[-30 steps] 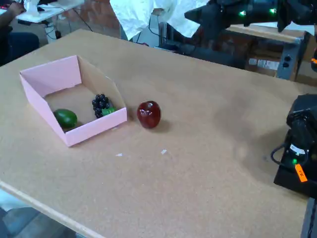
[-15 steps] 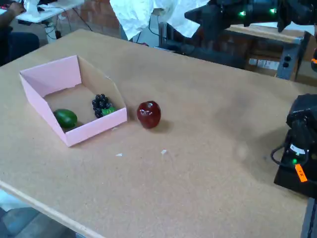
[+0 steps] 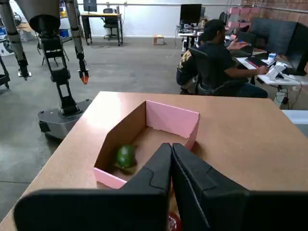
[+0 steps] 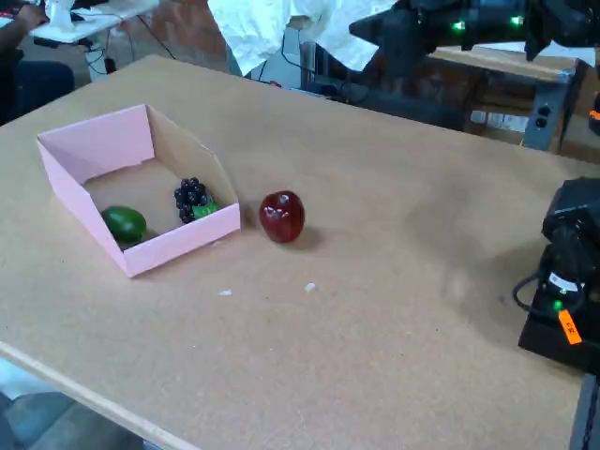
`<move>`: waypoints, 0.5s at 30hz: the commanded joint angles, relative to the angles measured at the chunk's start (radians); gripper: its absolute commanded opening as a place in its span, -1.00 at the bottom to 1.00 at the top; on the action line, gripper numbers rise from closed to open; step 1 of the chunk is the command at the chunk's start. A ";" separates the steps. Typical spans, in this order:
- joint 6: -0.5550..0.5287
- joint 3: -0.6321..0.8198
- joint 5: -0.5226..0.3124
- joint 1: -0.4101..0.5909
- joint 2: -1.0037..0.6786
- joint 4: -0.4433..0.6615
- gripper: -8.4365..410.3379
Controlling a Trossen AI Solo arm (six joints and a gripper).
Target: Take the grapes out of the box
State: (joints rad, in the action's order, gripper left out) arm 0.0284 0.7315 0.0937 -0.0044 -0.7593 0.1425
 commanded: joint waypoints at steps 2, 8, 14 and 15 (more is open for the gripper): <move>-0.003 0.001 0.005 0.000 0.000 -0.004 -0.96; -0.005 0.002 0.056 0.000 0.000 -0.004 -0.96; -0.005 0.002 0.074 -0.002 -0.007 -0.004 -0.96; -0.005 0.002 0.074 -0.002 -0.009 -0.002 -0.96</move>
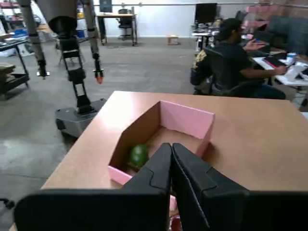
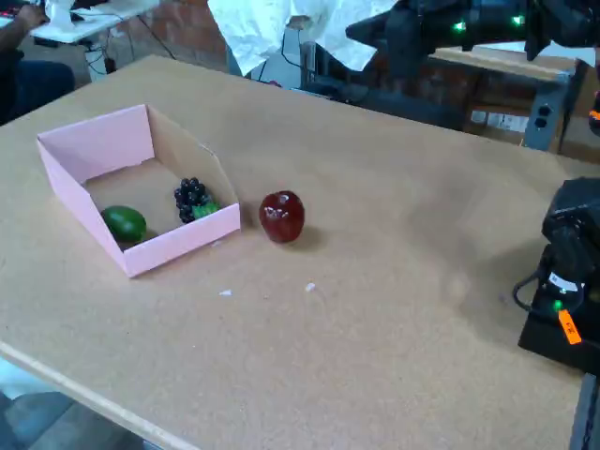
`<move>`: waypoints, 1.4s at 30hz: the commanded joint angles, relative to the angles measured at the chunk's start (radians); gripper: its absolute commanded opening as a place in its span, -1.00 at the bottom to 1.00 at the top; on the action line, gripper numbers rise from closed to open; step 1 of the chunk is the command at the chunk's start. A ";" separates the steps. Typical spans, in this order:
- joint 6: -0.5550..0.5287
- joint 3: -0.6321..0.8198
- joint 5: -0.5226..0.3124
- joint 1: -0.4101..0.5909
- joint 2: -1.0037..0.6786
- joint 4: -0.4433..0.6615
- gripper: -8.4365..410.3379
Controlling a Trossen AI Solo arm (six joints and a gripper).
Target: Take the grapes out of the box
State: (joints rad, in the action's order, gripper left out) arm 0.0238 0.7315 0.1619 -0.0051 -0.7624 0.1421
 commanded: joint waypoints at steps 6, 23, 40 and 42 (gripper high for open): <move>-0.002 0.002 0.006 -0.001 -0.052 -0.001 -0.96; 0.006 0.252 0.076 -0.011 -0.311 0.101 -0.96; 0.035 0.435 0.087 -0.089 -0.629 0.101 -0.96; 0.042 0.467 0.092 -0.089 -0.659 0.102 -0.96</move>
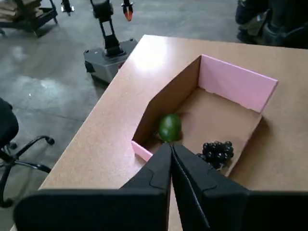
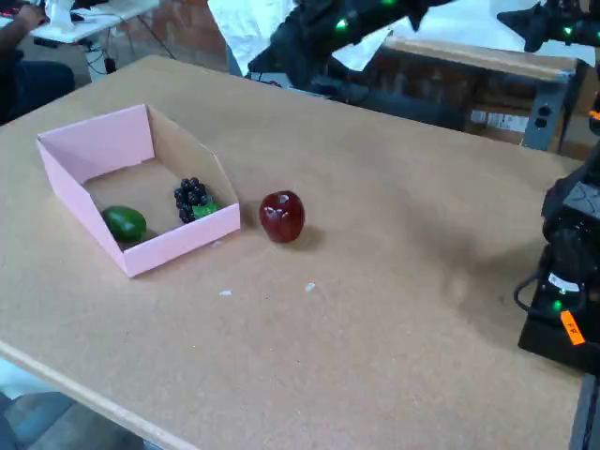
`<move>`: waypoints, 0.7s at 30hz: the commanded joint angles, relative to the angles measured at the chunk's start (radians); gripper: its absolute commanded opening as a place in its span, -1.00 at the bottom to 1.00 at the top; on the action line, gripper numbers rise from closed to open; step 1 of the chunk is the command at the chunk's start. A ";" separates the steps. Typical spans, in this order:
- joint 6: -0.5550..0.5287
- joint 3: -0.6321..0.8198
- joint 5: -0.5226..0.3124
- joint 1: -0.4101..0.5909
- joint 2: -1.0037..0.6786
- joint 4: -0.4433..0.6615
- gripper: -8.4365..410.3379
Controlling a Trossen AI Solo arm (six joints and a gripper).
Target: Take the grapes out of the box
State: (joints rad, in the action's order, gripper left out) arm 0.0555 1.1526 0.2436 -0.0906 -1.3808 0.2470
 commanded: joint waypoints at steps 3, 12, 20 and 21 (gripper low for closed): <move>0.028 0.095 0.014 -0.006 -0.081 0.002 -0.96; 0.079 0.315 0.028 -0.020 -0.261 0.140 -0.96; 0.081 0.457 0.027 -0.023 -0.391 0.175 -0.96; 0.083 0.473 0.027 -0.023 -0.405 0.184 -0.96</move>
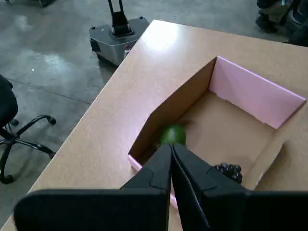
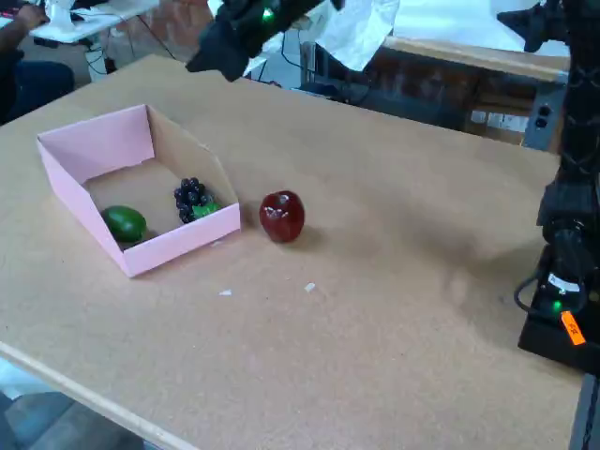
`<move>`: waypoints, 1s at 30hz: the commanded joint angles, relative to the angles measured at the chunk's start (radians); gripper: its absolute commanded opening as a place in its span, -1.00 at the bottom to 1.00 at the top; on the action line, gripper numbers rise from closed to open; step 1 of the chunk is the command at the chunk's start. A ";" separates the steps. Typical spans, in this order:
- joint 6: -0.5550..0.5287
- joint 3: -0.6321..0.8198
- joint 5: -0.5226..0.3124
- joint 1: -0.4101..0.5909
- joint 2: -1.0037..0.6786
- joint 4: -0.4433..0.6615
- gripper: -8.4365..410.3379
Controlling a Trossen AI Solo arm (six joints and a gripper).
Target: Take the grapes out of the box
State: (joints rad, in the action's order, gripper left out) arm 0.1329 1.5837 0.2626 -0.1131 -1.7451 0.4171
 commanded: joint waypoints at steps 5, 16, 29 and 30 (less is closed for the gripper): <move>0.037 0.124 -0.026 0.000 -0.115 0.092 -0.96; 0.113 0.251 -0.153 0.000 -0.177 0.244 -0.96; 0.161 0.295 -0.257 0.006 -0.192 0.401 -0.96; 0.161 0.295 -0.258 0.007 -0.193 0.407 -0.96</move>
State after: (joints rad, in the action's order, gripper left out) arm 0.2890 1.8786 0.0223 -0.1089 -1.9305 0.8062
